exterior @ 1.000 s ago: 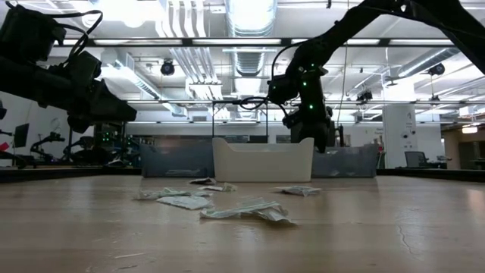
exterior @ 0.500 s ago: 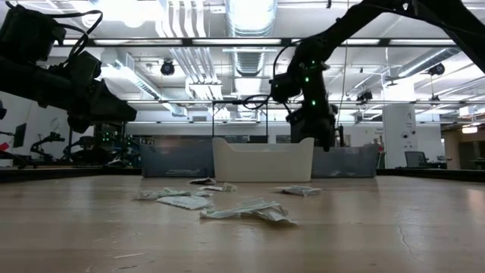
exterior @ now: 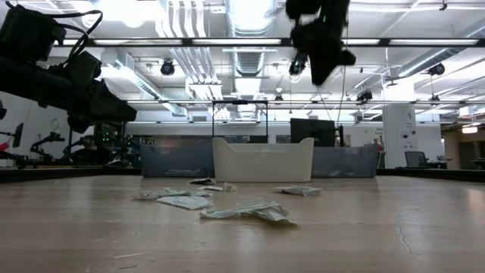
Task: Pick & Place First Aid Supplies
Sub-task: Put the orange ointment pack into the right black bin
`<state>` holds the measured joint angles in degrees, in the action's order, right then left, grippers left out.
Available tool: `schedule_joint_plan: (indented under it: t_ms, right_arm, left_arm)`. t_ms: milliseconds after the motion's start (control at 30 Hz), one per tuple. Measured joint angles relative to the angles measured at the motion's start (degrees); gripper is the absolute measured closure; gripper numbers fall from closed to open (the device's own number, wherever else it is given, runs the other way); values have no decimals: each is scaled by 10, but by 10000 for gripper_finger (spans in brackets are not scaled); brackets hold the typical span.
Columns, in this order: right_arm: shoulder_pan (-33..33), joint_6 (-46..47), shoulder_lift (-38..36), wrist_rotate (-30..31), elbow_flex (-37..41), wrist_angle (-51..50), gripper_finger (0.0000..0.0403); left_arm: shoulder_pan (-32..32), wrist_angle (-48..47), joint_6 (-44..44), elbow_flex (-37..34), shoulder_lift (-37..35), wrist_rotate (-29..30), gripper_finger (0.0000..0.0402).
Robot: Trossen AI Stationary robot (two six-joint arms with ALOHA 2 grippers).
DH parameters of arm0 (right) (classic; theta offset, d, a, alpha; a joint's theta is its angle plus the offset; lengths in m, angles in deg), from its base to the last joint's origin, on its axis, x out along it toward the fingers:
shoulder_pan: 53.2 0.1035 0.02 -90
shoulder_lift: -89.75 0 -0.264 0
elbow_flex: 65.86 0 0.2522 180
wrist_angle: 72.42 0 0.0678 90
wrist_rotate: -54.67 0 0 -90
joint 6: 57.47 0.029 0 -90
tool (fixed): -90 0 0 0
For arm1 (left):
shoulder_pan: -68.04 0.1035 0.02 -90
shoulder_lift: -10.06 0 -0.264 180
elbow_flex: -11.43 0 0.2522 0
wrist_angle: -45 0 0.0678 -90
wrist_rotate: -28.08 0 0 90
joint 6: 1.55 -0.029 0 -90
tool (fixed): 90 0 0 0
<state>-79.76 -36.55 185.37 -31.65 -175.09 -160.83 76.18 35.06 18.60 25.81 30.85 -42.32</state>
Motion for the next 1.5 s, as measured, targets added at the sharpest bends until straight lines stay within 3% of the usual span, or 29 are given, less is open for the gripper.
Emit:
schedule_joint_plan:
  t_ms: [100,300,633,1133,1500]
  right_arm:
    - [55,36,-43,-50,6,20,341]
    - [187,93,-81,-74,11,37,349]
    - [353,124,-46,-73,12,132,328]
    - [391,208,116,-85,12,181,235]
    - [388,257,215,-69,12,180,234]
  left_arm:
    - [0,0,0,0,0,0,307]
    - [0,0,0,0,0,0,307]
    - [0,0,0,0,0,0,307]
    - [0,0,-23,0,0,0,307]
    - [0,0,-24,0,0,0,307]
